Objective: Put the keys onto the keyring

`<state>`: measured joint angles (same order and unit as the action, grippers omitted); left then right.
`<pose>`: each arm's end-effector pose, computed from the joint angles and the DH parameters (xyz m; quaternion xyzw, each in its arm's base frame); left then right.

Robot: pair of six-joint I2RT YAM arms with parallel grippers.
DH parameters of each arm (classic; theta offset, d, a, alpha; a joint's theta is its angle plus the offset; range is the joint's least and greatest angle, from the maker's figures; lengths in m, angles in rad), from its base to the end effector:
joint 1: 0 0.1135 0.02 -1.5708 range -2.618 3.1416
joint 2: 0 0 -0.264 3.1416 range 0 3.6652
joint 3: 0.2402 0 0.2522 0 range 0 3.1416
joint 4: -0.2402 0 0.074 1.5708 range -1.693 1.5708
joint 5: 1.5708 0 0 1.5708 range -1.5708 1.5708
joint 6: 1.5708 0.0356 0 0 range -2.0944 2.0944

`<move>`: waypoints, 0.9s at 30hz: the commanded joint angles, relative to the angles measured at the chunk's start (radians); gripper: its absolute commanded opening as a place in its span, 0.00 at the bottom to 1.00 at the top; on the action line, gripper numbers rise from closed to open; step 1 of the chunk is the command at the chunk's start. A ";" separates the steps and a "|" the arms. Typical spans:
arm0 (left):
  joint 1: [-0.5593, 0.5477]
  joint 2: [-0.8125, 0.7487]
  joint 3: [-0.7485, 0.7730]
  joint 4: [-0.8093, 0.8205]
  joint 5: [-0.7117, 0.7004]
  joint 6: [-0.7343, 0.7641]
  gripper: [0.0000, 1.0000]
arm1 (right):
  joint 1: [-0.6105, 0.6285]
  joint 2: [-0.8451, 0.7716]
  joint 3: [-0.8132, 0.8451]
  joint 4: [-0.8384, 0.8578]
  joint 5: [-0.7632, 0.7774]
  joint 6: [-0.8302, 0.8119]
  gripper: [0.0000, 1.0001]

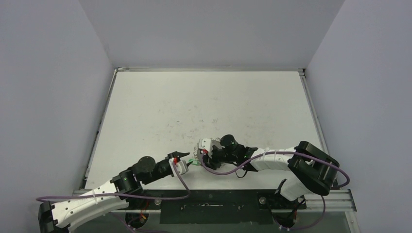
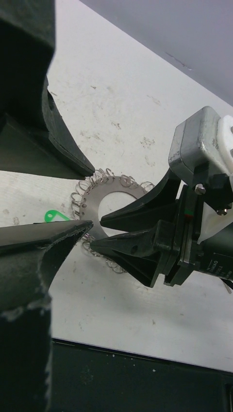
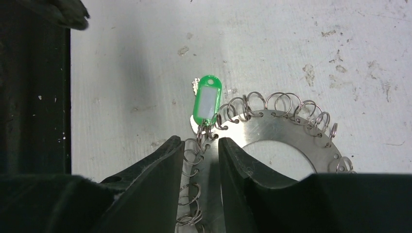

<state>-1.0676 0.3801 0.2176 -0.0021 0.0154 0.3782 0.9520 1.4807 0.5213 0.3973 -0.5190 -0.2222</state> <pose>0.0643 -0.1180 0.2131 0.5084 0.5687 -0.2240 0.6065 0.1450 0.2341 0.1544 -0.5720 0.6358 0.3765 0.3561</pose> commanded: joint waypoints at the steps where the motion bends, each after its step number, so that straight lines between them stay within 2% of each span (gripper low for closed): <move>1: -0.005 0.051 0.016 0.032 0.017 -0.014 0.35 | 0.013 0.016 0.022 0.055 -0.031 -0.025 0.37; 5: -0.005 0.096 0.023 0.057 0.034 -0.009 0.34 | 0.022 0.050 0.040 0.015 -0.007 -0.042 0.37; 10: -0.005 0.112 0.028 0.069 0.049 -0.010 0.33 | 0.031 0.077 0.047 0.012 0.036 -0.050 0.29; 14: -0.005 0.101 0.025 0.067 0.046 -0.014 0.32 | 0.033 0.093 0.057 0.005 0.039 -0.060 0.18; 17: -0.005 0.092 0.022 0.066 0.045 -0.018 0.32 | 0.034 0.094 0.072 -0.030 0.025 -0.069 0.02; 18: -0.005 0.089 0.020 0.064 0.043 -0.017 0.32 | 0.034 0.092 0.075 -0.038 0.021 -0.071 0.00; 27: -0.005 0.074 0.014 0.048 0.040 -0.021 0.31 | 0.036 0.011 0.047 -0.054 0.013 -0.092 0.00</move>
<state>-1.0676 0.4648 0.2176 0.0040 0.0422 0.3725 0.9771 1.5616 0.5636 0.3290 -0.4839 -0.2855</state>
